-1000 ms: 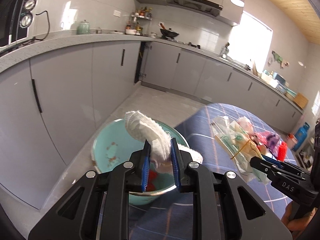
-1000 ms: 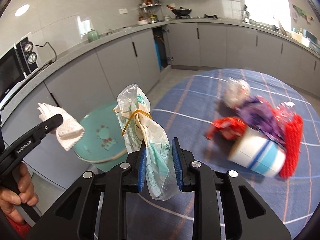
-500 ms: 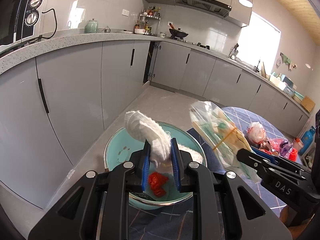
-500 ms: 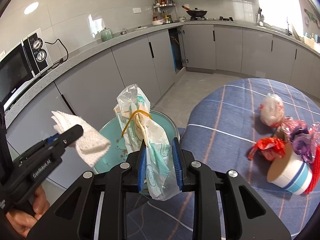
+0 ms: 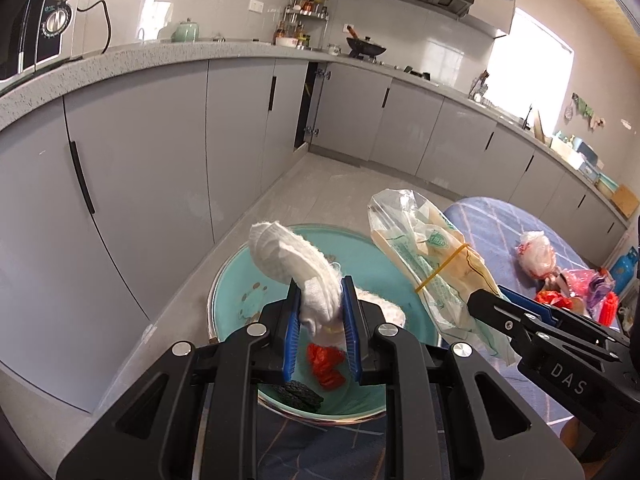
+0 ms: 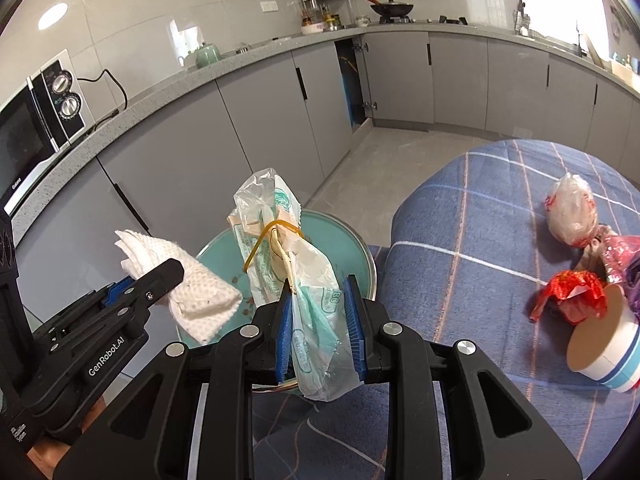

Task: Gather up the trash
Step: 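Carry tissue and wrapper over the teal bin and open both tools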

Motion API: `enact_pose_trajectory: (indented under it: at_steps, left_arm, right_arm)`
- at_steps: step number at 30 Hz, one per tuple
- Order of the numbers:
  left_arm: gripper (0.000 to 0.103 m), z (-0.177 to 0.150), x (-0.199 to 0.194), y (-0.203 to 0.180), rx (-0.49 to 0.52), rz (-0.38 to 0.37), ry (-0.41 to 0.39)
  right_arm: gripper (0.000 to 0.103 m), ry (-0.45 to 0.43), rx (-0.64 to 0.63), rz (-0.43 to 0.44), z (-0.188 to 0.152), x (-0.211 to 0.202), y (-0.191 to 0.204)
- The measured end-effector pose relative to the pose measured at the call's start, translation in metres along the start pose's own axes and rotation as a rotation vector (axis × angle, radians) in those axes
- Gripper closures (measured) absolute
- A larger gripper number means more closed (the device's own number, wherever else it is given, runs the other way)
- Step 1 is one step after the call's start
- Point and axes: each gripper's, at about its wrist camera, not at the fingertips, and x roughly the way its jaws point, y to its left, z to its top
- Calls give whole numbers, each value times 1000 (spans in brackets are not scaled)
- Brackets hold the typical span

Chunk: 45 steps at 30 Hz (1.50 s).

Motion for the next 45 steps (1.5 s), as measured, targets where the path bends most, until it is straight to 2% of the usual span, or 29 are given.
enact_pose_trajectory:
  at_steps: [16, 32, 40, 42, 45]
  left_arm:
    - [83, -6, 47, 2, 0, 23, 95]
    - [83, -14, 73, 8, -2, 56, 152]
    - [80, -15, 82, 9, -5, 71, 168]
    - [80, -15, 84, 10, -7, 78, 175]
    - [80, -14, 86, 11, -6, 86, 181]
  right_arm:
    - [77, 78, 22, -5, -4, 42, -4]
    - [76, 98, 2, 15, 4, 67, 6]
    - [66, 104, 2, 45, 4, 75, 2]
    - [61, 99, 12, 44, 4, 74, 0]
    - [60, 97, 14, 44, 4, 72, -2]
